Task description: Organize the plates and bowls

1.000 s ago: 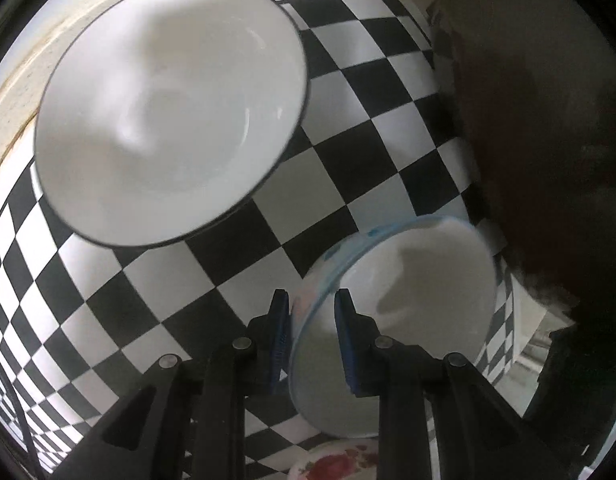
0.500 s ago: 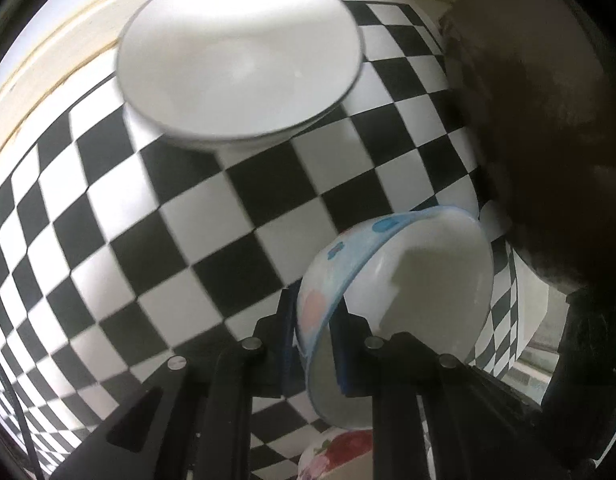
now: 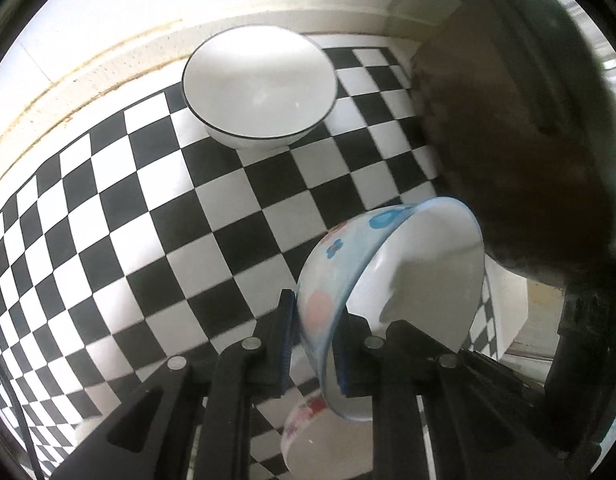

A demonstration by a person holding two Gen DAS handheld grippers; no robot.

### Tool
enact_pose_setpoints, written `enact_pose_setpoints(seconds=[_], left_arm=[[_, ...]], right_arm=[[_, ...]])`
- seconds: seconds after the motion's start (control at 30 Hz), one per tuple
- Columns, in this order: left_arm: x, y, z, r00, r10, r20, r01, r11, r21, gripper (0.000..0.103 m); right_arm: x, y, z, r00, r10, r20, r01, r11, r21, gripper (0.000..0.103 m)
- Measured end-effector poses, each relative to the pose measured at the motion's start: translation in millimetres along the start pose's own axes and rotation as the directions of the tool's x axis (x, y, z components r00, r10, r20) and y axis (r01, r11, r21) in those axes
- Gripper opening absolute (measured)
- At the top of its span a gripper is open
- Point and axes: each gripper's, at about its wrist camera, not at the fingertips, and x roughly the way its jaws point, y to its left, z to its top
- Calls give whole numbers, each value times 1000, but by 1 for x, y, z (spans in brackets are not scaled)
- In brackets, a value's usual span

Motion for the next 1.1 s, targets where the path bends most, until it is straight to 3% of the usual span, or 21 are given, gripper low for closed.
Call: enact_pose_setpoints(seconds=[0.4, 0.6, 0.8, 1.1], left_arm=[[-53, -25, -56, 996, -49, 68, 46, 998, 38, 14], [-64, -23, -90, 995, -57, 81, 54, 998, 39, 14], [-49, -7, -116, 997, -66, 33, 66, 998, -2, 14], [-14, 6, -127, 998, -31, -51, 29, 999, -30, 14]], right_arm=[[-49, -9, -37, 999, 15, 39, -12, 997, -72, 16], [-41, -15, -62, 1000, 9, 21, -7, 995, -104, 16], [-21, -25, -78, 999, -1, -33, -3, 995, -105, 16], [12, -41, -82, 991, -28, -130, 18, 997, -73, 16]])
